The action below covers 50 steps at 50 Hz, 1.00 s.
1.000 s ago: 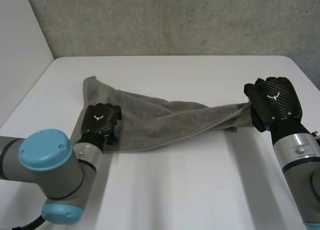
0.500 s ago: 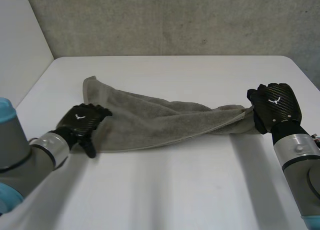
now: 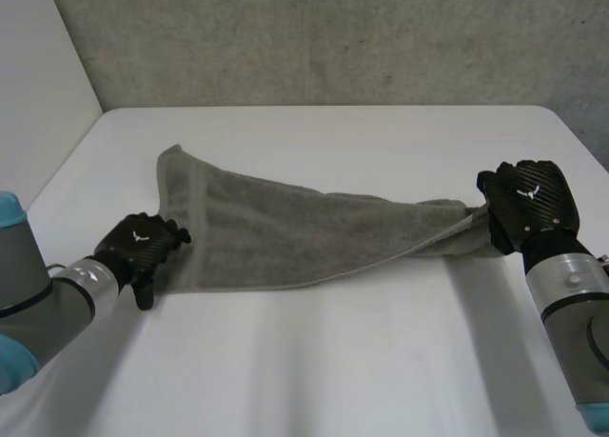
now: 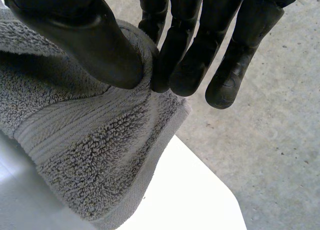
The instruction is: Fold the towel.
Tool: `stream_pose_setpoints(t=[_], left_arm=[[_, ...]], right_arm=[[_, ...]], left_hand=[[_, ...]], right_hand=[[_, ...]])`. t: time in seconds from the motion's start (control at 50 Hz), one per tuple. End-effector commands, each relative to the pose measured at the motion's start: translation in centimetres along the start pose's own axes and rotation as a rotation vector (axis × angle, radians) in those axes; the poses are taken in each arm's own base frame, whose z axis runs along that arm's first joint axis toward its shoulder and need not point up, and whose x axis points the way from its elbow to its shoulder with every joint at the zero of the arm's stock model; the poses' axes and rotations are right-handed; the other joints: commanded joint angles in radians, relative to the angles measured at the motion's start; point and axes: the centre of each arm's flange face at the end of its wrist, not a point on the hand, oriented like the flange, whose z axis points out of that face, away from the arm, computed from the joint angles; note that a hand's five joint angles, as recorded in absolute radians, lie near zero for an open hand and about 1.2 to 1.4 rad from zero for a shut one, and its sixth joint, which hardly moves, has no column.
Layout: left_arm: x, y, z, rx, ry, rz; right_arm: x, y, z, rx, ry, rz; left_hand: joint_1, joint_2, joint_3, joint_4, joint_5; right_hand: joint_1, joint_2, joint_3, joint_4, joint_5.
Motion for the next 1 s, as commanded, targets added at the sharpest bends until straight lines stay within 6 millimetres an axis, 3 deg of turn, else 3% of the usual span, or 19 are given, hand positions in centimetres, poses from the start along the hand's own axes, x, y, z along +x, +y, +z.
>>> stream_pose_setpoints(t=[0.02, 0.46, 0.78, 1.0], left_arm=[[0.0, 0.3, 0.6, 0.011, -0.009, -0.001], [-0.8, 0.3, 2.2, 0.092, -0.072, 0.026], [-0.5, 0.0, 1.0, 0.057, -0.044, 0.016], [-0.1, 0.7, 1.6, 0.041, -0.032, 0.016]], right_arm=[[0.0, 0.0, 0.0, 0.0, -0.002, 0.0], [-0.3, 0.4, 0.0, -0.011, -0.012, -0.001], [-0.4, 0.5, 0.1, -0.013, -0.014, -0.003], [-0.4, 0.5, 0.1, -0.015, -0.014, -0.002]], left_hand=[[0.081, 0.081, 0.081, 0.082, 0.08], [0.14, 0.14, 0.14, 0.141, 0.138], [0.11, 0.111, 0.11, 0.111, 0.109], [0.116, 0.116, 0.116, 0.117, 0.115]], right_hand=[[0.055, 0.06, 0.054, 0.053, 0.053], [0.055, 0.06, 0.054, 0.053, 0.053], [0.055, 0.06, 0.054, 0.053, 0.053], [0.055, 0.06, 0.054, 0.053, 0.053]])
